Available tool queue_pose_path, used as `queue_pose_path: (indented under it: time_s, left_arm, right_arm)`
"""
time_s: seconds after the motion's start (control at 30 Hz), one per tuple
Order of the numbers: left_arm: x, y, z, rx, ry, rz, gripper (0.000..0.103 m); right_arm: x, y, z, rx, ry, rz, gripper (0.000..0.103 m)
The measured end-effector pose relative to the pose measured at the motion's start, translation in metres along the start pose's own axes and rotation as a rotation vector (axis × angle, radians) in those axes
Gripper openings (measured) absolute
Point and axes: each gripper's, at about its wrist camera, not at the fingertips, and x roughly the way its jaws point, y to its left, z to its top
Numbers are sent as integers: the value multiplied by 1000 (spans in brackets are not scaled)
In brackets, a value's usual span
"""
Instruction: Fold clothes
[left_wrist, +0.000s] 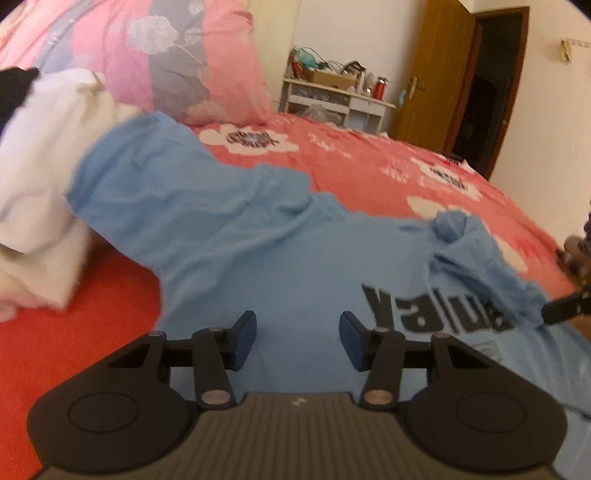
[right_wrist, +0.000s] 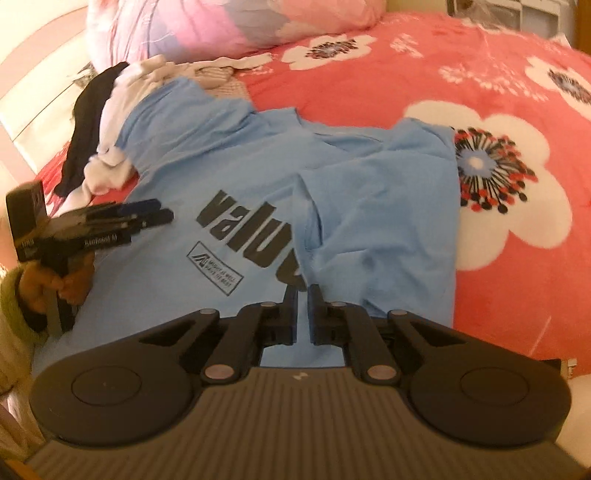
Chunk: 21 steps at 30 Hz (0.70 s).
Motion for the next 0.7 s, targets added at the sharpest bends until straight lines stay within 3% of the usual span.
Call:
queue_pose_path:
  time_s: [0.07,0.17,0.3,0.4,0.5,0.6,0.7]
  left_arm:
    - [-18,-3,14,-14,1,-34,50]
    - [-20,-17,45,-65,96,-112,50]
    - [24,-54,81,-126,246,-256,51]
    - [79,-90,91,-92,332,-272,51]
    - [119,-115,93,-35,365,-239,48]
    - [143,-127,87,26,365,-212,40]
    - [154,-130,83,44,373,-228,17]
  right_arm:
    - [-9,7,0,-55,-17,-35,6]
    - [-25,18,-3,-180,-64,-117,6]
    - [-27,29,-9,-291,-86,-147,7]
    - [-17,39,-16,-374,-68,-208,7]
    - [-13,39,-22,-399,-59,-262,8]
    - [-15,33,-26,-389,-59,-288,16]
    - [-16,26,-26,-372,-64,-294,18]
